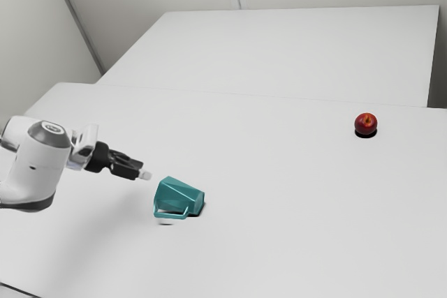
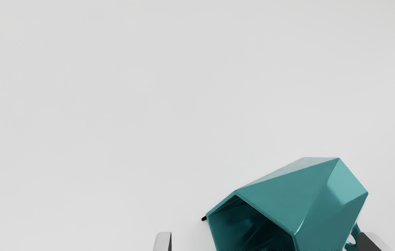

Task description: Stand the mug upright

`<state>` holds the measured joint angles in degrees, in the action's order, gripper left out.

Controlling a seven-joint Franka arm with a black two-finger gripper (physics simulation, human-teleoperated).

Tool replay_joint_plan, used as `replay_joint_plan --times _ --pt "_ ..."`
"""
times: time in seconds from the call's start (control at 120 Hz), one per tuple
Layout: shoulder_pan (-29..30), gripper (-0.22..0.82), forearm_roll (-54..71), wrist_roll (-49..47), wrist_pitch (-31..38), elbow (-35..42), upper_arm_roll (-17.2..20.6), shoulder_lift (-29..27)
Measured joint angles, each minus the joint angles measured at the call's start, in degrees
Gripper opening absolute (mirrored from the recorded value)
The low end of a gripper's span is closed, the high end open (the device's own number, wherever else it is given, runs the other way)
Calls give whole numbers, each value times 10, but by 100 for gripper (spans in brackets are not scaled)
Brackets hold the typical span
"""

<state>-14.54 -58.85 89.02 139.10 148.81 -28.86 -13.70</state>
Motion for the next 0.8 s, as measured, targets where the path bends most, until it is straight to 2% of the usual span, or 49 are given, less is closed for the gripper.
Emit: replay_joint_plan --times 0.175,0.333,0.492,0.8 --pt "-7 58 -28 71 12 2 17 25" --pt "21 57 -49 119 19 28 52 19" --pt "41 57 -65 156 22 48 71 14" --pt "21 57 -110 206 32 48 99 30"
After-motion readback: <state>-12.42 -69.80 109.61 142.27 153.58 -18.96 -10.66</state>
